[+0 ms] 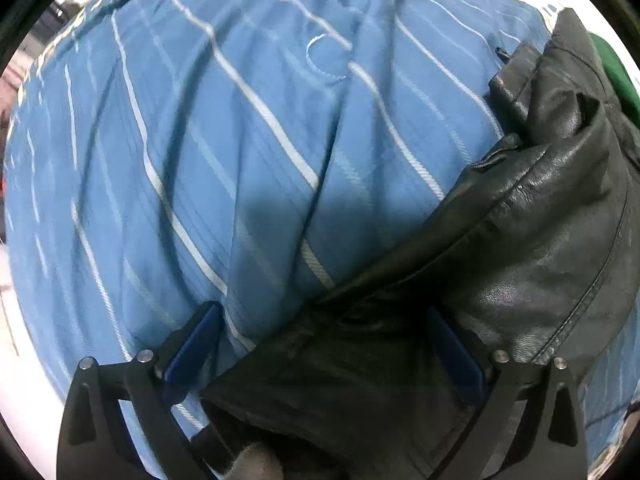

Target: Fold large clothes

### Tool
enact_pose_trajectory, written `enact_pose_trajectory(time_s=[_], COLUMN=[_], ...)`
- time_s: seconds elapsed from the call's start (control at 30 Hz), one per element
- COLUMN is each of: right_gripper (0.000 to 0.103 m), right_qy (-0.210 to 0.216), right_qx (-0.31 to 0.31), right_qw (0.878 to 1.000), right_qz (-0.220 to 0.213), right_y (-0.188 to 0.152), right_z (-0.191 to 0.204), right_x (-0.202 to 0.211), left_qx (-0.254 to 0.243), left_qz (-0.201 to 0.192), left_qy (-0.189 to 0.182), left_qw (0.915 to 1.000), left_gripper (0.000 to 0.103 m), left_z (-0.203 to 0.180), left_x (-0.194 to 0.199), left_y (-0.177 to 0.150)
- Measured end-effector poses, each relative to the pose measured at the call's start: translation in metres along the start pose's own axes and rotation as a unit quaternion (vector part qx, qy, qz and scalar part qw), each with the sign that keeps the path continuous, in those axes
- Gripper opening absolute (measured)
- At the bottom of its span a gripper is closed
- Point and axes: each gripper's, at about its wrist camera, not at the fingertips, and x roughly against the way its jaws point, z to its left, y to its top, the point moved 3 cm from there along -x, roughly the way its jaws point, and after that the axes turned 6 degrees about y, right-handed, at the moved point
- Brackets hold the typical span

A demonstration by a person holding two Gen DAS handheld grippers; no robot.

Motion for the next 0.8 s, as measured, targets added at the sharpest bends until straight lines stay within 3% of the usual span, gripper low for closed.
enact_pose_trajectory(time_s=[0.13,0.23,0.3,0.43,0.5,0.57,0.7,0.8], right_gripper=[0.016,0.016,0.016,0.016,0.016,0.017,0.029,0.035], right_qy=[-0.003,-0.028,-0.063,-0.129,-0.156,-0.189,-0.182,-0.173], right_qx=[-0.062,-0.123,-0.166,-0.255,-0.276,-0.264,-0.260,-0.264], right_qw=[0.995,0.984,0.971,0.937,0.926,0.925,0.931,0.936], right_qz=[-0.073,-0.125,-0.159,-0.201,-0.204,-0.196,-0.179,-0.153], right_y=[-0.035,-0.082,-0.128,-0.228,-0.263,-0.287,-0.299,-0.300], right_z=[-0.013,-0.044,-0.071,-0.116,-0.130,-0.135,-0.156,-0.147], right_x=[0.078,0.155,0.211,0.292,0.308,0.311,0.323,0.325], left_qx=[-0.032,-0.035,-0.030,-0.012,-0.004,-0.019,-0.012,-0.003], left_qz=[-0.049,-0.075,-0.080,-0.056,-0.037,-0.028,-0.052,-0.050], left_qy=[0.039,0.057,0.068,0.110,0.128,0.154,0.127,0.112], left_qw=[0.9975,0.9950,0.9940,0.9923,0.9910,0.9875,0.9905,0.9925], left_gripper=[0.103,0.103,0.103,0.103,0.103,0.103,0.103,0.103], left_z=[0.004,0.013,0.021,0.032,0.044,0.051,0.051,0.051], left_x=[0.042,0.073,0.085,0.058,0.031,0.002,-0.017,-0.019], left_y=[0.006,0.008,0.004,-0.019,-0.035,-0.050,-0.055,-0.049])
